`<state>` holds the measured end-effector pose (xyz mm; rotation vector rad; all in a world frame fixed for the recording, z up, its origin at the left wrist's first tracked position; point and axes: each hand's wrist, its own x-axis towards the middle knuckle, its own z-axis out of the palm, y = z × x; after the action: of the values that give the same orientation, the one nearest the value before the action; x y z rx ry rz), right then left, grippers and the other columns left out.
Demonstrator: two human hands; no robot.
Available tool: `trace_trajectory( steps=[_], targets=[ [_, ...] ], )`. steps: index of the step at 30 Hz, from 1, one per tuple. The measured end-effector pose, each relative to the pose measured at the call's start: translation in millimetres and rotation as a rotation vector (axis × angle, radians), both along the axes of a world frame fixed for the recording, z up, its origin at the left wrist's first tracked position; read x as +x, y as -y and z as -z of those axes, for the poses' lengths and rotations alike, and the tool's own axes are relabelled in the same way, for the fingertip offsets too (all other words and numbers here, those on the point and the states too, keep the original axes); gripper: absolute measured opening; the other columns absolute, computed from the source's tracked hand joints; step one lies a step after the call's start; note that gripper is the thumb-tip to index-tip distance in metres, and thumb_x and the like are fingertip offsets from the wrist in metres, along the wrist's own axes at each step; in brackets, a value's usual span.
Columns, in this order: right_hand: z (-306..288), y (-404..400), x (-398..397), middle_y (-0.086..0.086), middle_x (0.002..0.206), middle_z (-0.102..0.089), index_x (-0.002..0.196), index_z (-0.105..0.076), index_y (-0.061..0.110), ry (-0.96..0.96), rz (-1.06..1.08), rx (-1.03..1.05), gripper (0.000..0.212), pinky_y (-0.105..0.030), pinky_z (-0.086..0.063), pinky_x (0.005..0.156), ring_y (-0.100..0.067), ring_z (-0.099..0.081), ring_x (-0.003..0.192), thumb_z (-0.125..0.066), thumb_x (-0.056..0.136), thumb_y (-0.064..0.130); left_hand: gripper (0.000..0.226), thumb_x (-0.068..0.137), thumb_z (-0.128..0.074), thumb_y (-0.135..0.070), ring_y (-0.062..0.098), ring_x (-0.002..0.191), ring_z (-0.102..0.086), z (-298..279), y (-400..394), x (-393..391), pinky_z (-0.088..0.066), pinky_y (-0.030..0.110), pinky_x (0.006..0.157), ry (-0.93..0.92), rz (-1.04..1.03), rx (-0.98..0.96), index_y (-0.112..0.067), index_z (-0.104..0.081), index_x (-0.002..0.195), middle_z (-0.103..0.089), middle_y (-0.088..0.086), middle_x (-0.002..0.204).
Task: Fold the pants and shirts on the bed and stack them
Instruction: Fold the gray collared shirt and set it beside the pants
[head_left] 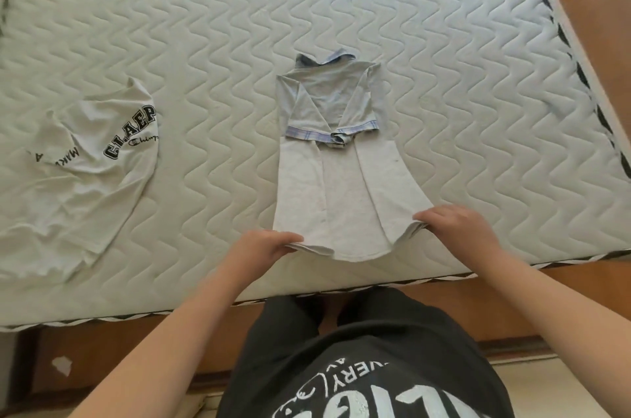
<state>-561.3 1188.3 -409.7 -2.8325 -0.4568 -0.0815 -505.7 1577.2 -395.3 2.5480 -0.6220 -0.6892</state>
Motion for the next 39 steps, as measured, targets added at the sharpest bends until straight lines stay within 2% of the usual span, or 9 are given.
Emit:
trace_trajectory(
  steps=[2, 5, 12, 14, 18, 22, 26, 32, 39],
  targets=[
    [-24, 1, -2, -0.001, 0.072, -0.073, 0.085, -0.078, 0.015, 0.002, 0.046, 0.002, 0.036, -0.026, -0.045, 0.044, -0.024, -0.067, 0.055, -0.094, 0.055, 0.003, 0.025, 0.095, -0.063, -0.033, 0.02, 0.097, -0.068, -17, -1, 1, -0.044, 0.024, 0.075, 0.004, -0.004, -0.004, -0.029, -0.071, 0.118, -0.075, -0.002, 0.105],
    [-59, 1, -11, -0.003, 0.068, -0.072, 0.085, -0.078, 0.015, -0.063, 0.105, 0.021, 0.028, -0.034, -0.05, 0.041, -0.029, -0.065, 0.052, -0.092, 0.062, 0.009, 0.021, 0.095, -0.062, -0.036, 0.018, 0.089, -0.068, -44, -3, -3, -0.047, 0.028, 0.072, 0.005, -0.024, -0.043, -0.029, -0.073, 0.111, -0.076, -0.005, 0.095],
    [-119, 6, -40, 0.001, 0.087, -0.074, 0.106, -0.074, 0.03, -0.348, 0.159, 0.025, 0.024, -0.039, -0.049, 0.068, -0.027, -0.067, 0.083, -0.068, 0.087, 0.044, 0.015, 0.095, -0.063, -0.029, 0.002, 0.085, -0.063, -94, -13, -29, -0.046, 0.019, 0.074, -0.011, -0.005, -0.101, -0.03, -0.074, 0.106, -0.073, -0.018, 0.092],
    [-125, 7, -47, 0.002, 0.087, -0.075, 0.111, -0.073, 0.03, -0.343, 0.154, 0.079, 0.026, -0.04, -0.051, 0.07, -0.027, -0.068, 0.083, -0.067, 0.088, 0.042, 0.016, 0.095, -0.063, -0.029, -0.003, 0.085, -0.062, -100, -15, -34, -0.044, 0.013, 0.074, -0.035, -0.013, -0.104, -0.034, -0.072, 0.107, -0.072, -0.021, 0.092],
    [-118, 5, -45, 0.003, 0.097, -0.075, 0.116, -0.07, 0.031, -0.423, 0.159, 0.076, 0.026, -0.038, -0.049, 0.076, -0.025, -0.067, 0.092, -0.061, 0.093, 0.041, 0.017, 0.096, -0.061, -0.031, 0.001, 0.087, -0.064, -98, -11, -39, -0.048, 0.022, 0.077, -0.081, -0.031, -0.063, -0.035, -0.071, 0.11, -0.072, -0.019, 0.095],
    [-108, 1, -32, 0.005, 0.098, -0.072, 0.107, -0.073, 0.026, -0.414, 0.142, 0.062, 0.02, -0.035, -0.047, 0.071, -0.026, -0.065, 0.089, -0.064, 0.093, 0.036, 0.014, 0.096, -0.061, -0.033, -0.005, 0.081, -0.055, -88, -3, -30, -0.038, 0.009, 0.069, -0.097, -0.039, -0.029, -0.031, -0.072, 0.104, -0.063, -0.028, 0.083],
    [-105, -7, -16, 0.0, 0.082, -0.072, 0.089, -0.076, 0.012, -0.329, 0.062, 0.094, 0.009, -0.032, -0.042, 0.065, -0.03, -0.066, 0.073, -0.076, 0.083, 0.019, 0.012, 0.097, -0.06, -0.03, 0.005, 0.081, -0.059, -80, -2, -10, -0.044, 0.026, 0.072, -0.161, -0.031, -0.02, -0.029, -0.071, 0.101, -0.069, -0.014, 0.087],
    [-104, -17, 8, 0.004, 0.101, -0.073, 0.115, -0.073, 0.026, -0.476, 0.142, 0.07, 0.024, -0.029, -0.043, 0.072, -0.026, -0.065, 0.089, -0.066, 0.093, 0.024, 0.024, 0.101, -0.051, -0.026, 0.008, 0.098, -0.062, -74, -15, 32, -0.049, 0.03, 0.085, -0.236, 0.034, -0.003, -0.036, -0.067, 0.117, -0.071, -0.012, 0.106],
    [-105, -18, 50, 0.003, 0.106, -0.07, 0.115, -0.071, 0.022, -0.508, 0.203, 0.029, 0.022, -0.033, -0.045, 0.075, -0.028, -0.065, 0.093, -0.059, 0.097, 0.022, 0.02, 0.096, -0.052, -0.025, 0.01, 0.089, -0.057, -67, -13, 91, -0.041, 0.026, 0.073, -0.257, 0.109, 0.091, -0.033, -0.065, 0.11, -0.066, -0.012, 0.098]
  ],
)
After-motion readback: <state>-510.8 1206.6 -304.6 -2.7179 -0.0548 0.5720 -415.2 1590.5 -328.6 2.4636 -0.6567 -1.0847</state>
